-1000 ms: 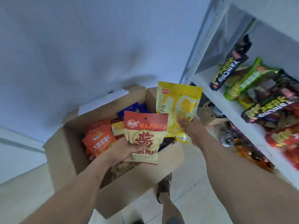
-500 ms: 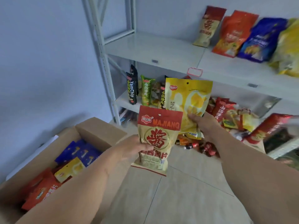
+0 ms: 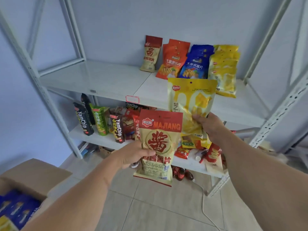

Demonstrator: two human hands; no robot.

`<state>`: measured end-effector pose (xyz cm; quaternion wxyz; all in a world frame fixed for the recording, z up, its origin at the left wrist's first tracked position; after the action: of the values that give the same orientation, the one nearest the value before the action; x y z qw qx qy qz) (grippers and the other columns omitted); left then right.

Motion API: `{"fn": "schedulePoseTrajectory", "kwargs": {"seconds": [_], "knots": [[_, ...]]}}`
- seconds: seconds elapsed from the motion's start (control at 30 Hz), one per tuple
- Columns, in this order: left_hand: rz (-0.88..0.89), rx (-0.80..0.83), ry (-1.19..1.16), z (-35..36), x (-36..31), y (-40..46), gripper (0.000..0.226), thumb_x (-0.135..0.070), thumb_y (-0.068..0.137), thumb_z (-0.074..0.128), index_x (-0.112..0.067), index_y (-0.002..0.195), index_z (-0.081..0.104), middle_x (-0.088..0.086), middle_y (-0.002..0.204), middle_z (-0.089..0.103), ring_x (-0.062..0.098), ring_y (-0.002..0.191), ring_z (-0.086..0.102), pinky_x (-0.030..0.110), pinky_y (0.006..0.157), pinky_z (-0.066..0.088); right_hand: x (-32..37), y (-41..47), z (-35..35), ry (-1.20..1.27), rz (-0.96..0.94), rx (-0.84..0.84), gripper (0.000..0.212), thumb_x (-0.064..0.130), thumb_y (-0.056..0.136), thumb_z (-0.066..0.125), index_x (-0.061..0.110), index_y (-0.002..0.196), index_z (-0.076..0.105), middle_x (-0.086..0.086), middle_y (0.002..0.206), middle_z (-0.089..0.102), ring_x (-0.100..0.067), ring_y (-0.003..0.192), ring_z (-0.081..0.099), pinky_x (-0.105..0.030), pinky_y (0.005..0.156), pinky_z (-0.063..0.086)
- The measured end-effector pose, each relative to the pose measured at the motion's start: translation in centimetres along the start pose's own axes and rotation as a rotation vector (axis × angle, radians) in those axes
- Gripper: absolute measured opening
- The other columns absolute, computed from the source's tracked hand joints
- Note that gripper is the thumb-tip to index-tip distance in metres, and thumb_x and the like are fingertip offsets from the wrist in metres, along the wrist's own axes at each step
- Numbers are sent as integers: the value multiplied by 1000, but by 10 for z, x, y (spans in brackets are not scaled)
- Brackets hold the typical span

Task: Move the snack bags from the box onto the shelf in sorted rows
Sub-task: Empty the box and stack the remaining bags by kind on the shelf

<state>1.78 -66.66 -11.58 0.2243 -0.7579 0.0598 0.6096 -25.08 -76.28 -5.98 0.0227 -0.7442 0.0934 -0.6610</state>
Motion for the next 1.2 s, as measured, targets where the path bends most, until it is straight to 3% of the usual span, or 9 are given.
{"fn": "schedulePoseTrajectory", "kwargs": {"seconds": [0.27,0.47,0.63,0.77,1.07,1.2], "knots": [[59,17,61,18,-73,129,33,-15,94,68,-22,126,64,-8,121,73,10,116,65,33,104,46,26,97,-87,42,-18,-74,22,24,92,72,15,112,68,-7,104,76,-28,94,73,-47,88,59],[75,51,27,12,-116,221,33,-11,93,68,-16,126,66,-4,121,73,17,119,64,35,107,45,44,176,-130,28,-18,-126,27,27,90,74,16,114,66,-7,107,75,-29,96,72,-51,89,58],[78,81,27,14,-145,279,26,-8,95,64,-18,119,68,-5,117,75,9,109,68,22,89,51,45,222,-164,8,1,-184,29,28,90,73,15,116,66,-6,104,74,-29,94,72,-50,89,58],[100,66,37,10,-163,323,25,-9,95,65,-19,118,69,-4,118,74,15,114,67,31,97,48,43,260,-187,3,6,-203,23,25,93,71,19,114,67,-3,101,73,-26,94,71,-46,90,57],[63,2,28,16,-189,401,25,-9,93,66,-17,117,70,-2,117,75,19,115,66,33,96,49,28,342,-216,29,45,-135,26,23,95,68,16,119,65,-2,104,72,-26,95,70,-45,90,57],[44,-37,19,13,-190,424,26,-10,93,66,-14,119,69,-1,117,75,21,115,66,37,100,48,23,367,-221,-19,46,-156,20,25,95,67,20,115,65,4,98,70,-19,90,67,-36,80,54]]}}
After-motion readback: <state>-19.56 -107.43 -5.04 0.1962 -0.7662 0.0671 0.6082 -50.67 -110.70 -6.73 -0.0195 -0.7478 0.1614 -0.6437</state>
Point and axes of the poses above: each hand's wrist, its own y-axis towards the middle knuckle, its own z-axis out of the palm, x = y × z, the point moved 7 cm from there along y, towards the middle knuckle
